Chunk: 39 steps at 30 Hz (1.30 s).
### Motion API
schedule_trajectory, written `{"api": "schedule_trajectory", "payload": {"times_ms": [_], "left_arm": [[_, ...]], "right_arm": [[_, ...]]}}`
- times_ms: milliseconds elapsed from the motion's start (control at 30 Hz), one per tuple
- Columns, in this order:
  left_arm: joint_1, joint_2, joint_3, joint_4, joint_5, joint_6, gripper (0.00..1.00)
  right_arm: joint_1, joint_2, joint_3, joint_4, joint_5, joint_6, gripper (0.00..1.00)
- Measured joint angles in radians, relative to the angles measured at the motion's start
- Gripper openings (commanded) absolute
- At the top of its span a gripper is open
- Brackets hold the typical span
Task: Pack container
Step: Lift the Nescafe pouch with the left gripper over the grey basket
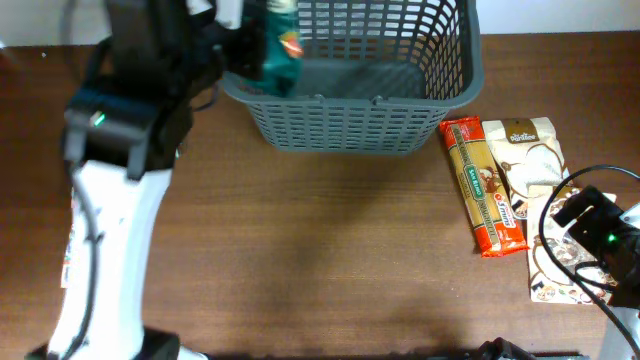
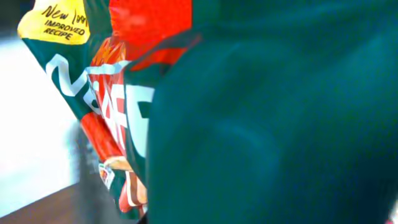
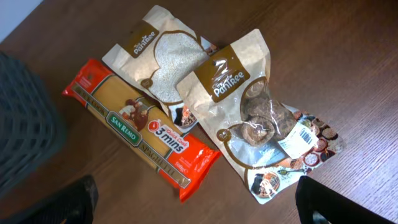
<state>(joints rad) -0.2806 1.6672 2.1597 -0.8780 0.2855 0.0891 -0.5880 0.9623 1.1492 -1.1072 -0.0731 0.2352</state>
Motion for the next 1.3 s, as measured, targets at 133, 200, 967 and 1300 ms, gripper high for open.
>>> {"api": "schedule_trajectory", "payload": {"times_ms": [133,200,967,1300], "left_arm": [[-0.003,0.076,-0.001,-0.002,0.160,0.035,0.02],[-0.004,0.106,-0.001,-0.016,0.205,0.047,0.01],[0.027,0.263,0.000,-0.104,0.143,-0.020,0.01],[0.031,0.272,0.000,-0.027,0.019,-0.059,0.02]], "right_arm": [[0.000,0.000,0.000,-0.004,0.000,0.000,0.99],[0.000,0.000,0.000,-0.004,0.000,0.000,0.99],[0.000,0.000,0.000,-0.052,-0.008,0.000,0.99],[0.000,0.000,0.000,-0.067,-0.012,0.000,0.99]]}}
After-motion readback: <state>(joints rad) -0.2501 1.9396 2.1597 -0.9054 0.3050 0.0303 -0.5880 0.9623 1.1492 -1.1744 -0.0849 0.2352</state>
